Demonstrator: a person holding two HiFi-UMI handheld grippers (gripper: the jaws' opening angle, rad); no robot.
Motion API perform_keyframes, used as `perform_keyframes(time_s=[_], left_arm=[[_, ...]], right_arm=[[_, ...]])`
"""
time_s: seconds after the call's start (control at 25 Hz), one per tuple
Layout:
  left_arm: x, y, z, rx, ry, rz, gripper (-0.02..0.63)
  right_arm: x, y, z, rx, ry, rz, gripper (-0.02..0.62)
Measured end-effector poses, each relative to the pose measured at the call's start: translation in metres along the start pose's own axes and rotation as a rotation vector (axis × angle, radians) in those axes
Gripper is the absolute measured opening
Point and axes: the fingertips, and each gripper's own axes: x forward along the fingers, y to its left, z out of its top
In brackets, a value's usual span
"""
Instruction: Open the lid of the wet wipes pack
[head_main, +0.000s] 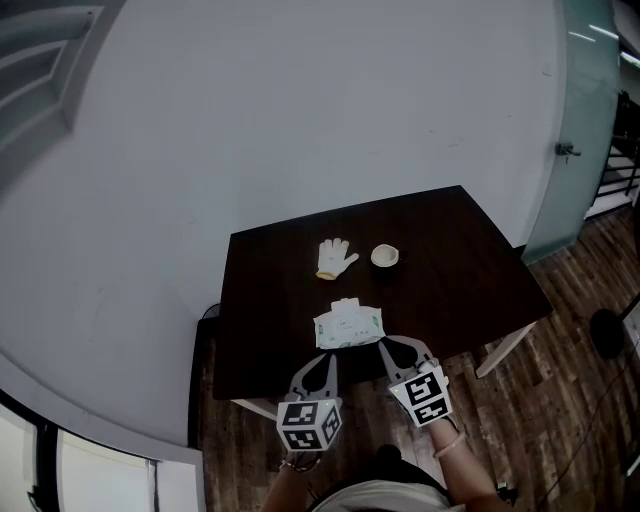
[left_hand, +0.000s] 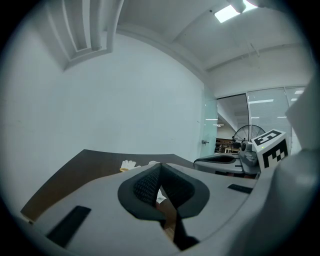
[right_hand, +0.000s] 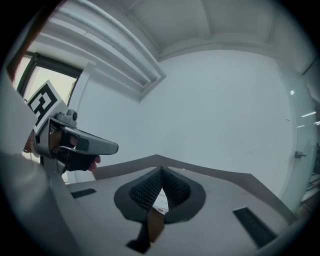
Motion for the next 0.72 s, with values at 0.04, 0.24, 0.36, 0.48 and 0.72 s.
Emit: perform_keyframes(time_s=[0.04,0.24,0.36,0.48,0.72], left_arm=[[-0.003,0.001,0.002,-0.005,-0.005,-0.001,0.014],[-0.018,0.001,0.011,-0.001,-0.024,-0.005,0.014],[-0.026,-0.004,0.013,0.007,-0.031,-0.009,0.014],[-0.034,-0.009,0.014,0.012,-0.036,-0.014,0.014],[-0.044,-0.009,0.023,0.009,-0.054,-0.014,0.014]], right_arm=[[-0.003,0.001,0.003,0.000,-0.005,-0.008,0.005],[-0.021,0.010,0.018,0.009,-0.042,-0.020,0.005],[-0.030,0.015,0.025,0.012,-0.049,-0.024,0.005],[-0.038,0.019,0.032,0.007,-0.063,-0.028,0.005],[-0.046,0.020,0.042,-0.005,-0.083,-0.036,0.005]])
